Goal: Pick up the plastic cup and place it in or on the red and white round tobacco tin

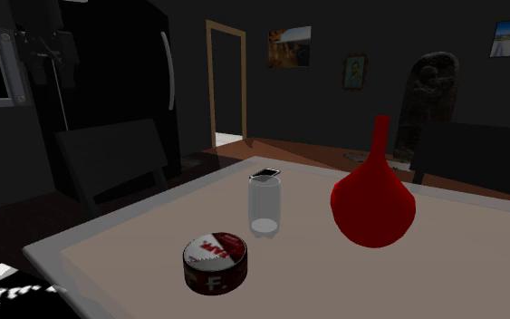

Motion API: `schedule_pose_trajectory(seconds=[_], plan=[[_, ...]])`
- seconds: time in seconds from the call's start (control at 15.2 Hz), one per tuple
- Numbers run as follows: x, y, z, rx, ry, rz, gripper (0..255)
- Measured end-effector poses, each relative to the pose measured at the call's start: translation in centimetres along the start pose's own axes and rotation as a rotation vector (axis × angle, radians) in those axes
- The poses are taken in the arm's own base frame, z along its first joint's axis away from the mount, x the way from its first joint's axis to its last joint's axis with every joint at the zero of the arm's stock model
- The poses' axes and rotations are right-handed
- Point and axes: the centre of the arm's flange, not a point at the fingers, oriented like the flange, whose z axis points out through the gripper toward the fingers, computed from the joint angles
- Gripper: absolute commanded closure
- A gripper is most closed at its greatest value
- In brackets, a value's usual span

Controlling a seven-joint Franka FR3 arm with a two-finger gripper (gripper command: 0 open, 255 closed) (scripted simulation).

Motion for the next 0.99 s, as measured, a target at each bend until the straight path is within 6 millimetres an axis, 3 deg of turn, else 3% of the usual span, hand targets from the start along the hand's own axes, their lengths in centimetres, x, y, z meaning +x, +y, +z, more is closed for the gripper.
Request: schedule_pose_trajectory(seconds=[0.26,0.99], plan=[[0.9,2.1,1.2,-0.005,0.000,0.011,0],[6.3,13.7,6.8,-0.033,0.004,0.068,0]])
